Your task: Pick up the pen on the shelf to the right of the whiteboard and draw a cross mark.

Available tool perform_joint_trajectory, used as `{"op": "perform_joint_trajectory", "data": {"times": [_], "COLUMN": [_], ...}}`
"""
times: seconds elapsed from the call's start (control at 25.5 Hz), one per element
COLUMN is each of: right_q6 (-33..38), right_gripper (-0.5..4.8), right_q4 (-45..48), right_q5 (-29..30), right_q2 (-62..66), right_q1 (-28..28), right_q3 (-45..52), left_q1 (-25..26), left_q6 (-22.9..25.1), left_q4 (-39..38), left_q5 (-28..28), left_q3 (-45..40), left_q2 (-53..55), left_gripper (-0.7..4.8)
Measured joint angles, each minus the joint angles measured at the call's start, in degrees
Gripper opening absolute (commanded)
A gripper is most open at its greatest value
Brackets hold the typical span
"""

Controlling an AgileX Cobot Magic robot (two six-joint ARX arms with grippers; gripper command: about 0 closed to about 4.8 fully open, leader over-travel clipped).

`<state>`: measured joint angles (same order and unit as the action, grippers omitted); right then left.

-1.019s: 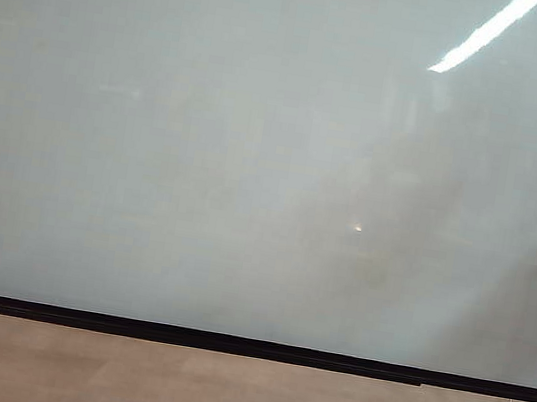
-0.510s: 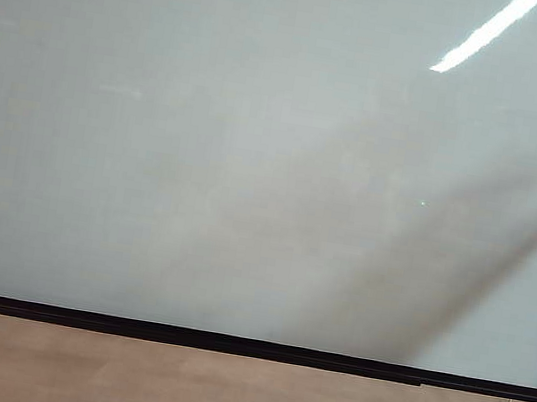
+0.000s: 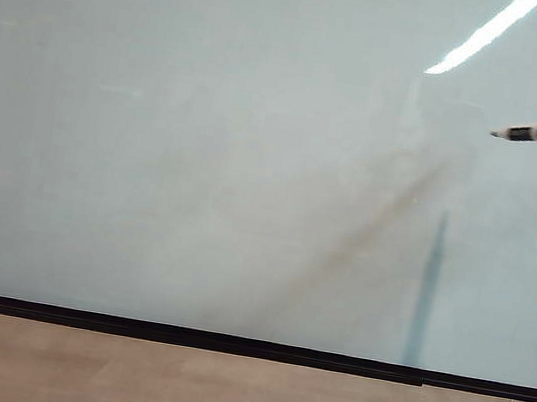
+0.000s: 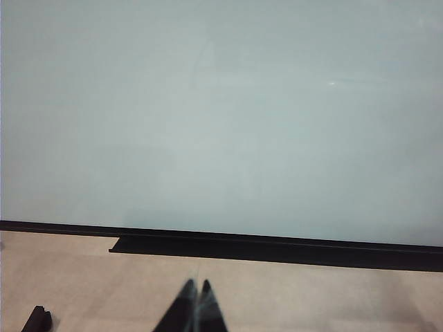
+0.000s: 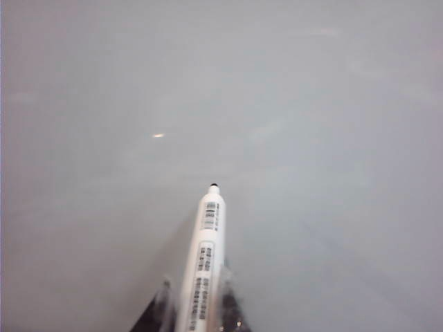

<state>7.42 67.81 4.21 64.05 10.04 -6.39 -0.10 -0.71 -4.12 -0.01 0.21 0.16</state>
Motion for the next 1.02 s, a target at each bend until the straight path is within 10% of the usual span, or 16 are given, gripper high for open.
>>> {"op": "perform_joint_trajectory", "data": {"times": [1.02], "right_q6": [7.1], "right_gripper": [-0.04], "right_q4": [0.8], "right_q5": [7.3], "right_q2": [20.3], "right_q1": [11.0], "right_q3": [-14.1], "left_q1": [0.0], "left_q6": [0.0], "left_q4": [0.0], "left_q5": [0.0], "left_q3": [0.0], "left_q2": [0.0], "left_gripper": [-0.04]}}
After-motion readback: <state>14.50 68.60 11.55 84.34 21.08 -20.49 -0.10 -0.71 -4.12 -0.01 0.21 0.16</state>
